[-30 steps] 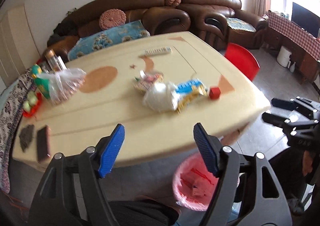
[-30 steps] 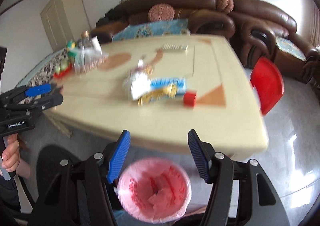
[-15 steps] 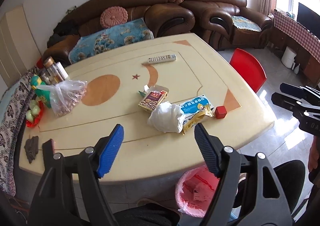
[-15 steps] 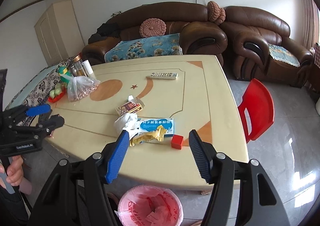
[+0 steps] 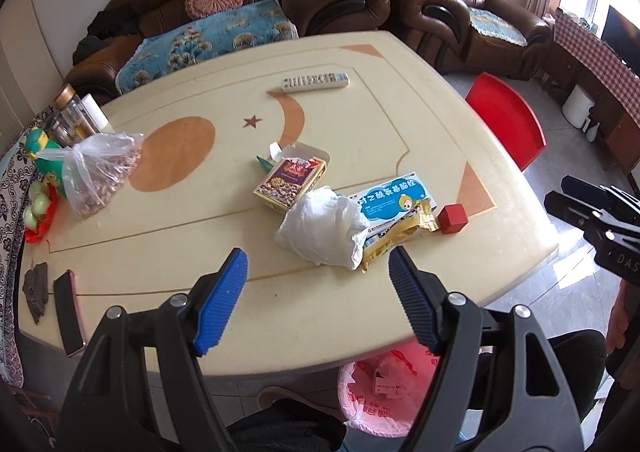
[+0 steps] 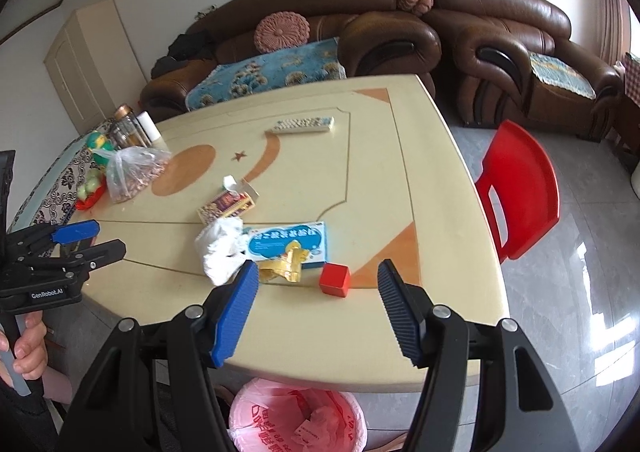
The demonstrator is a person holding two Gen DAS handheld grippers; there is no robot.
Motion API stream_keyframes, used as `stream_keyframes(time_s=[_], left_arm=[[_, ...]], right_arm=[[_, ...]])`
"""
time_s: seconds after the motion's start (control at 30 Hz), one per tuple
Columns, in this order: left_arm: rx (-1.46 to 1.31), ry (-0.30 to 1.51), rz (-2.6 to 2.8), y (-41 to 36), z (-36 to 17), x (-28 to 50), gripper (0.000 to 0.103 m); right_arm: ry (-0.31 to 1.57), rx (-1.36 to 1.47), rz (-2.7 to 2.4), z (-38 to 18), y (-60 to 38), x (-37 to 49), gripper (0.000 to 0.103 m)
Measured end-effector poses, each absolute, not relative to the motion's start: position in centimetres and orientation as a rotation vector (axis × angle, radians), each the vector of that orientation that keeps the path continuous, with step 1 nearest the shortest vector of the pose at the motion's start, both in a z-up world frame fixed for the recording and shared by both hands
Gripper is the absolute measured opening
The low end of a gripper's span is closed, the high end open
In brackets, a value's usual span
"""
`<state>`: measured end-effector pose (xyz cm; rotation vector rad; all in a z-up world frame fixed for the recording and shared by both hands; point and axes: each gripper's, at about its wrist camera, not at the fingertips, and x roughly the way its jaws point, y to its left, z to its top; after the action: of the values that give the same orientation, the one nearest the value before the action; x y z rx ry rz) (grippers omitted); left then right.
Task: Collect trash
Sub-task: 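Grasp the white tissue with the left tool while the right tool grasps the red cube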
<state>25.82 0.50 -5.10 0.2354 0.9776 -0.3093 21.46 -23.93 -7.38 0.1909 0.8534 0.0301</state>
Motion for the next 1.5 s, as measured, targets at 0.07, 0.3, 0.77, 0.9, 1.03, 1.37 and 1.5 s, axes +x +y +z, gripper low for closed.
stream_keyframes(time_s=[0.07, 0.3, 0.77, 0.9, 1.03, 1.37, 1.5], left_arm=[[0.243, 0.994, -0.303, 0.2, -6.3, 26.5, 0.072], [0.266, 1.021, -0.300, -0.6, -9.4, 28.4, 0.072], [0.309, 1.017, -0.315, -1.7, -14.1, 31.3, 0.072], [0.290, 1.011, -0.330, -1.6, -14.6, 31.9, 0.072], [0.265, 1.004, -0.338, -1.4, -14.9, 32.3, 0.072], [0.264, 0.990, -0.414, -2.3, -16.3, 32.1, 0.076], [0.211, 1.017, -0.407, -1.8, -17.4, 33.1, 0.076]], right_arm=[[0.868, 0.185, 0.018, -8.6, -23.9, 22.0, 0.061], [0.942, 0.159, 0.000, -13.6, -23.4, 23.7, 0.061], [0.983, 0.192, 0.004, -19.7, -23.2, 26.7, 0.061], [0.972, 0.209, 0.010, -20.5, -23.1, 27.4, 0.061], [0.961, 0.227, 0.007, -21.2, -23.1, 27.9, 0.061], [0.909, 0.252, 0.022, -21.5, -22.7, 28.1, 0.061], [0.883, 0.241, -0.006, -21.7, -22.9, 27.9, 0.058]])
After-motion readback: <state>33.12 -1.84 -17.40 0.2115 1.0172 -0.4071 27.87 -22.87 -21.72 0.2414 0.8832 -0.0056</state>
